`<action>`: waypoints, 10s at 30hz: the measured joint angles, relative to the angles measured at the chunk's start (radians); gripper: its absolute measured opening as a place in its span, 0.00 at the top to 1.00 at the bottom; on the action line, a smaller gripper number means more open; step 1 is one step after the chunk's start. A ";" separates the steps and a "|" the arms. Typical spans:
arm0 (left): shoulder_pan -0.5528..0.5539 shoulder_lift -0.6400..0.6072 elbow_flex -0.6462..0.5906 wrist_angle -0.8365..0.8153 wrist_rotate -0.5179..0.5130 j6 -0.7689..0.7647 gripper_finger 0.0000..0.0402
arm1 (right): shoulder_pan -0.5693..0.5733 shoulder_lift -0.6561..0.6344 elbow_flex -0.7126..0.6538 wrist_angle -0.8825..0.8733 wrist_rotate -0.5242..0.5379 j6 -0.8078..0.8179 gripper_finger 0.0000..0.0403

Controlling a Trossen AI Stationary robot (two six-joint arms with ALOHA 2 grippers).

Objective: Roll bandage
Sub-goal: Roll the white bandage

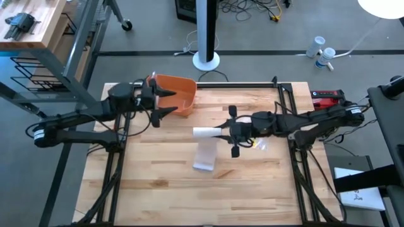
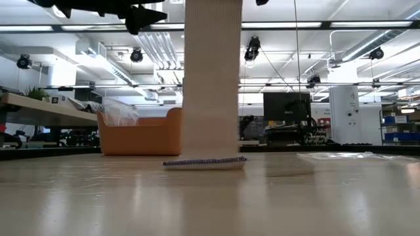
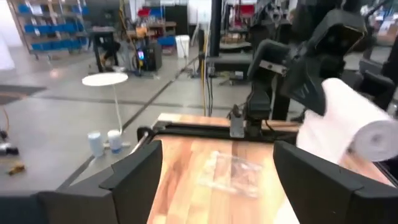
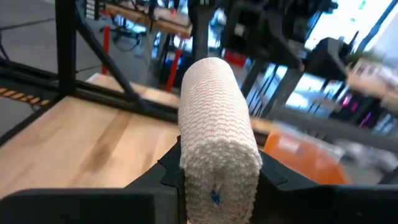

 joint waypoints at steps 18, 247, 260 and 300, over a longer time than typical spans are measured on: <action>0.000 0.147 -0.118 0.292 0.064 -0.115 0.25 | -0.054 0.045 -0.062 0.125 0.018 -0.192 0.78; -0.047 0.259 0.041 0.153 0.081 0.229 0.75 | -0.372 0.172 0.096 0.185 -0.375 0.059 0.24; -0.047 0.259 0.041 0.164 0.081 0.230 0.76 | -0.364 0.209 0.096 0.183 -0.389 0.089 0.40; -0.061 0.312 0.021 0.172 0.134 0.118 0.45 | -0.333 0.137 0.099 0.217 -0.386 -0.195 0.80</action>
